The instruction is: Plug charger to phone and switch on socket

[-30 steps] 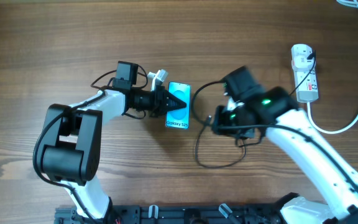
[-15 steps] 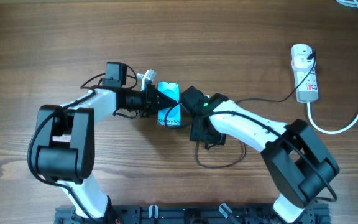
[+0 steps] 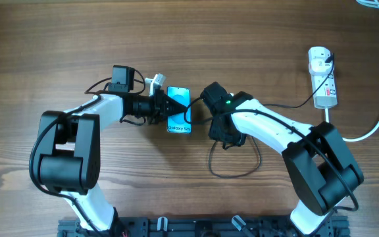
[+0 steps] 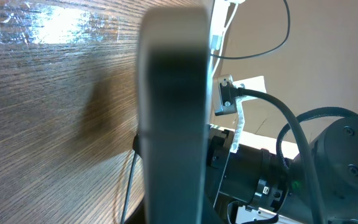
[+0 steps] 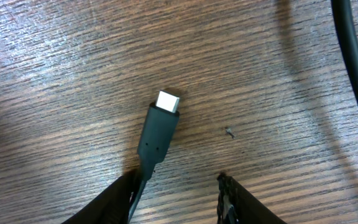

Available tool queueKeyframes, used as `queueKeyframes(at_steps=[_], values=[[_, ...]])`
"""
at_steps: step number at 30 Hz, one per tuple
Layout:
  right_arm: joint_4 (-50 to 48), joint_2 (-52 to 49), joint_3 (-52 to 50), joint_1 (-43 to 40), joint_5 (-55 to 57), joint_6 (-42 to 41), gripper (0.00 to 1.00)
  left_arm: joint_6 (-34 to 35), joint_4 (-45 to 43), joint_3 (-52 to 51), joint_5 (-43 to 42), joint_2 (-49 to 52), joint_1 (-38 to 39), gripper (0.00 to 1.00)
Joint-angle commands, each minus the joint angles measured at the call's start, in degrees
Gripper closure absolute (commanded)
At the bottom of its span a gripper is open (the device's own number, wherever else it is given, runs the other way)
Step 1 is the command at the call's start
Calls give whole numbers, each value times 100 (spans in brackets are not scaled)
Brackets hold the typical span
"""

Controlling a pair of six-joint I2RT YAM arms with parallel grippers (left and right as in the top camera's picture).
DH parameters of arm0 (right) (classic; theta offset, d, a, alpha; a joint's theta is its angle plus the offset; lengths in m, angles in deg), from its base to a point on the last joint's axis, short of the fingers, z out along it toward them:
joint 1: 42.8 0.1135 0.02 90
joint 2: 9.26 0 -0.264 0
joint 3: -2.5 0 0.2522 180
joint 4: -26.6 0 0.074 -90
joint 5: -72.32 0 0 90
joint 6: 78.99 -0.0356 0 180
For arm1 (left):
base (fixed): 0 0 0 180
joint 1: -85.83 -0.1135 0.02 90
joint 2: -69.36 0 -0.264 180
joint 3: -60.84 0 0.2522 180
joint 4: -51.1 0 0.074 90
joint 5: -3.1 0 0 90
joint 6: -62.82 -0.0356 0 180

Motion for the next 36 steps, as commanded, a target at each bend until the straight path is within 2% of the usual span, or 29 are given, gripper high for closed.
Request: queueKeyframes(at_steps=[1,7,10,12,13,14,15,17,19,22,25,29,33,36], values=[[-13,-109,-48,0,63,-105,49,-92,-15,22,-116,-116,11,96],[-105,-107,-44,-35,63,-90,44,-90,-13,22,-114,-116,11,96],[-70,-35,109,-365,59,-79,40,-90,9,22,-116,-116,11,96],[149,205,457,-839,-345,835,37,-39,52,22,-146,-116,13,96],[256,345,579,-1016,-415,1145,33,98,55,22,-280,-116,11,96],[358,487,673,-1193,-411,1329,8,251,52,22,-415,-116,13,96],[437,678,752,-1467,-409,1506,0,457,50,22,-472,-116,13,96],[455,944,761,-2050,-315,1576,0,966,52,22,-472,-116,13,96],[616,960,758,-2664,-308,1552,1,2096,57,22,-717,-116,13,96],[581,957,758,-2949,-306,1552,0,3305,81,22,-1329,-116,13,96],[275,957,758,-2957,-306,1552,0,4162,262,22,-1910,-116,22,96],[-367,957,758,-2957,-306,1550,0,4830,1106,22,-1928,-116,85,96],[-754,957,758,-2957,-304,1552,0,4800,2044,22,-1928,-116,247,96],[-787,957,758,-2957,-306,1550,0,4811,2085,22,-1928,-116,540,96]])
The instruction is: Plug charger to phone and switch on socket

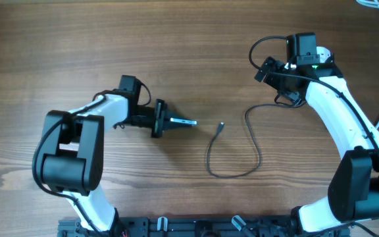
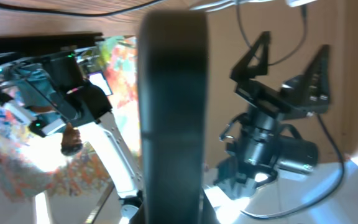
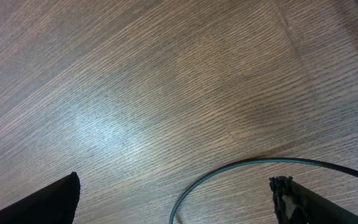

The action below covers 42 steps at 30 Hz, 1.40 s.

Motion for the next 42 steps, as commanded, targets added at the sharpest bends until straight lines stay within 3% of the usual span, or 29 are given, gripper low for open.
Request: queueKeyframes(at_steps=[1,9,42], values=[[-28,13,52,9,17,101,0,122,44,9,-269,-116,317,96],[-26,13,52,9,17,101,0,98,42,9,-271,-116,848,96],[-28,13,52,9,17,98,0,101,42,9,-428,-116,855,96]])
